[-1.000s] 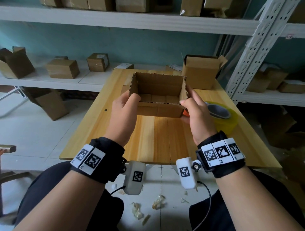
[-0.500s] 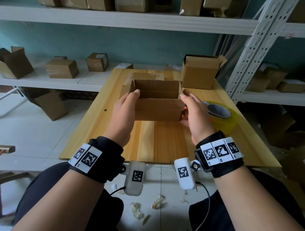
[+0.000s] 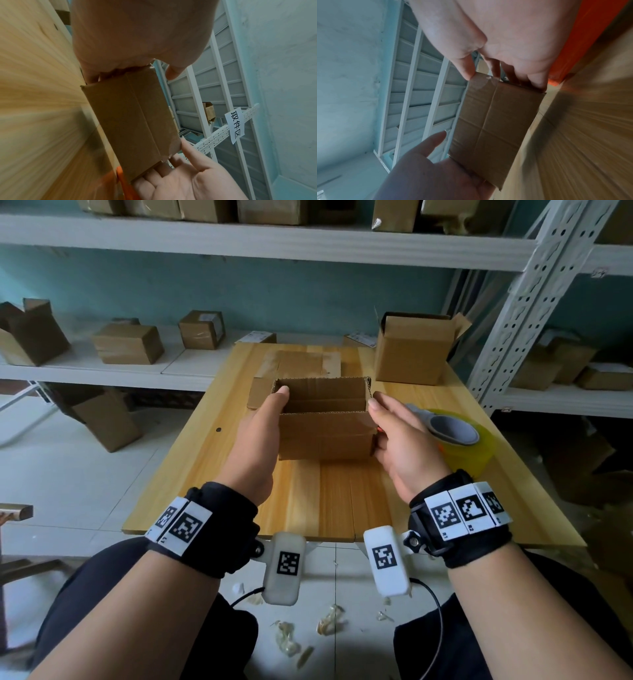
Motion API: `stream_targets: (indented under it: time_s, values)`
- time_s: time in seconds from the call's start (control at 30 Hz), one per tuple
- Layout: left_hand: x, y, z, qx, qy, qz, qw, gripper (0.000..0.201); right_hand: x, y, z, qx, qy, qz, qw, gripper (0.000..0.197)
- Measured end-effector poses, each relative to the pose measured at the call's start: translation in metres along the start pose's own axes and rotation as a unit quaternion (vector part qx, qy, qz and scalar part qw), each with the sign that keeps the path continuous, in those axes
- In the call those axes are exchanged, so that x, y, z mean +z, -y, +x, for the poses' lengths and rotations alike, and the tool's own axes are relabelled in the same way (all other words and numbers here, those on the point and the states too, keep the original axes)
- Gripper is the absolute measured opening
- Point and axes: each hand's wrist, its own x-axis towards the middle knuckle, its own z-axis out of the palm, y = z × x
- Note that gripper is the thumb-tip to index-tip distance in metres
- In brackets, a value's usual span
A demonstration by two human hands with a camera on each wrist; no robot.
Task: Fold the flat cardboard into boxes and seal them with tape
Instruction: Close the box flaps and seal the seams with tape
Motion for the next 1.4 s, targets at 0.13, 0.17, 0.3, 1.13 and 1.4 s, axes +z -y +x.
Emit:
stream_targets:
  time_s: [0.13, 0.17, 0.3, 1.13, 1.4]
  values:
    - [-0.001, 0.002, 0.004, -0.007, -0.011, -0.013, 1.0, 0.095, -0.001, -0.003, 0.003, 0.005, 0.013, 0.016, 1.0, 0.045]
    - [-0.001, 0.002, 0.004, -0.012, -0.013, -0.013, 1.0, 0.094, -0.001, -0.002, 0.004, 0.008, 0.01, 0.021, 1.0, 0.044]
    - [0.0, 0.002, 0.006, -0.025, -0.005, -0.01, 1.0, 0.057, -0.001, -0.002, 0.004, 0.016, 0.006, 0.031, 0.999, 0.042]
    - [-0.036, -0.018, 0.019, -0.051, -0.047, -0.078, 0.995, 0.07, -0.019, 0.01, 0.005, -0.007, -0.044, 0.029, 0.999, 0.1]
    - [-0.051, -0.024, 0.018, -0.041, -0.045, -0.088, 0.994, 0.067, -0.023, 0.015, -0.001, 0.007, -0.027, 0.053, 0.998, 0.101]
